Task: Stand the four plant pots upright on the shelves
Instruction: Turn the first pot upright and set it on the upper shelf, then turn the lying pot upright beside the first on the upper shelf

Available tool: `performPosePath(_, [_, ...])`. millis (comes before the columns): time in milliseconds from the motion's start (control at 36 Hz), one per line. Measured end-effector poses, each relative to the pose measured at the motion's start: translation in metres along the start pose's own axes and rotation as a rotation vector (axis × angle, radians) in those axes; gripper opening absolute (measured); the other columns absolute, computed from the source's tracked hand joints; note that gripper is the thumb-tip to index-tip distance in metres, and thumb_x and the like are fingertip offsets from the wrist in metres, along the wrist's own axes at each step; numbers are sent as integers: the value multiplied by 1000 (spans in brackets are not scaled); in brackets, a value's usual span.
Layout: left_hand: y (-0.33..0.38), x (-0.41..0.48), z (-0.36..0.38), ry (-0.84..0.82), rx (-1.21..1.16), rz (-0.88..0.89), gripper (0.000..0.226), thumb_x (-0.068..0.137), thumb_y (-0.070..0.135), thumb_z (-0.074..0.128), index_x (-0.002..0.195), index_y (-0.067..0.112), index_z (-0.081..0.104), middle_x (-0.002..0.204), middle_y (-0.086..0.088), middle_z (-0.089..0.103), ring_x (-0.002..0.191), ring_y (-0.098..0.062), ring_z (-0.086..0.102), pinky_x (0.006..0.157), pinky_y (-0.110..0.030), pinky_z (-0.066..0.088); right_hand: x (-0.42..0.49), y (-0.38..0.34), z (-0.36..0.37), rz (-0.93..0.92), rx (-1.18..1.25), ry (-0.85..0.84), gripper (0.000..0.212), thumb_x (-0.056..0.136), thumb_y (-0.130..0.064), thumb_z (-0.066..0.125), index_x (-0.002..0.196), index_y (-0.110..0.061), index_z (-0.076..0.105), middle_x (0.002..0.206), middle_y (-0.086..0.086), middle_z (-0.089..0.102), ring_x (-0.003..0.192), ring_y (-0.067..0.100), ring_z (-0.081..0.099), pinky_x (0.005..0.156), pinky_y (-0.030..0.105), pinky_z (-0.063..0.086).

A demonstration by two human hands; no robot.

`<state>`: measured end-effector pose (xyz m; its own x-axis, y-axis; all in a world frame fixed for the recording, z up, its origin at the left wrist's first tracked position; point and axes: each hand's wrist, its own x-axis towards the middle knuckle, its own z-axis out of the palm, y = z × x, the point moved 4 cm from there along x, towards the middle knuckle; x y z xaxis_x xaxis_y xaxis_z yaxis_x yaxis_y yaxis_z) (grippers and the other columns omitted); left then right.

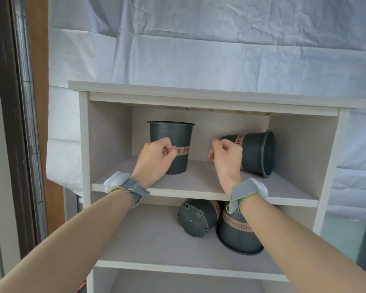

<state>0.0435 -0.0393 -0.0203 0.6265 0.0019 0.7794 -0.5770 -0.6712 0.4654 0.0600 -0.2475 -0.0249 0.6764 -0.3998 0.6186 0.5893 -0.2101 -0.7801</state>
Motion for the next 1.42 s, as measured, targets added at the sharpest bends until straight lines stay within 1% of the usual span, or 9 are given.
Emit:
performPosePath(222, [62, 3, 48, -101, -52, 54, 33, 89, 31, 57, 61, 22, 42, 56, 3, 49, 60, -18, 45, 67, -37, 48, 12, 0, -73, -34, -54, 141, 41, 93, -21, 60, 64, 8, 52, 51, 2, 57, 48, 8, 52, 60, 25, 45])
performPosePath(306, [79, 2, 70, -200, -38, 51, 27, 89, 33, 57, 65, 24, 49, 60, 5, 55, 66, -20, 52, 73, -39, 53, 18, -2, -101, -45, -152, 174, 30, 94, -23, 62, 73, -1, 60, 68, 12, 66, 61, 13, 56, 67, 26, 42])
performPosePath(417, [91, -1, 93, -319, -28, 40, 10, 85, 31, 55, 83, 27, 64, 80, 8, 68, 84, -20, 64, 83, -42, 55, 26, 0, -122, -22, -258, 156, 7, 92, -15, 66, 94, -10, 63, 69, -4, 59, 69, 11, 56, 68, 20, 37])
performPosePath(694, [112, 7, 148, -456, 18, 50, 38, 89, 28, 58, 127, 25, 62, 126, 4, 65, 113, -21, 60, 100, -39, 48, 59, 26, -131, 73, -535, -68, 52, 83, -43, 77, 122, -12, 62, 109, 8, 67, 104, 24, 63, 85, 31, 48])
performPosePath(806, [102, 3, 150, -449, 8, 27, 38, 91, 26, 59, 128, 24, 62, 129, 3, 64, 116, -20, 59, 101, -33, 46, 59, 34, -122, 120, -534, -102, 17, 82, -35, 76, 83, -20, 67, 87, 6, 71, 89, 32, 70, 83, 47, 60])
performPosePath(861, [99, 2, 146, -444, 6, 23, 37, 92, 26, 59, 128, 23, 62, 130, 2, 64, 118, -22, 59, 102, -32, 45, 61, 38, -122, 118, -547, -85, 23, 83, -31, 72, 68, -15, 61, 81, 11, 71, 78, 36, 71, 78, 49, 61])
performPosePath(1083, [103, 3, 109, -401, 31, 4, 37, 95, 27, 58, 131, 20, 60, 136, 1, 62, 124, -22, 56, 102, -27, 39, 42, 15, -130, 72, -554, -12, 22, 88, -27, 62, 76, -9, 59, 77, 9, 72, 69, 35, 72, 77, 42, 59])
performPosePath(1306, [120, -1, 71, -327, 18, 14, 45, 98, 37, 54, 139, 18, 52, 140, -6, 54, 131, -24, 50, 107, -30, 35, 12, -22, -154, -4, -387, -54, 24, 93, -20, 64, 72, -11, 56, 59, -1, 56, 35, 5, 54, 42, 16, 43])
performPosePath(1417, [126, -2, 48, -246, -14, -15, 47, 99, 43, 49, 141, 19, 50, 141, -8, 50, 132, -26, 48, 109, -32, 34, 1, -43, -172, -48, -277, -53, 31, 93, -16, 65, 65, -15, 51, 53, 0, 50, 37, 7, 47, 45, 20, 41])
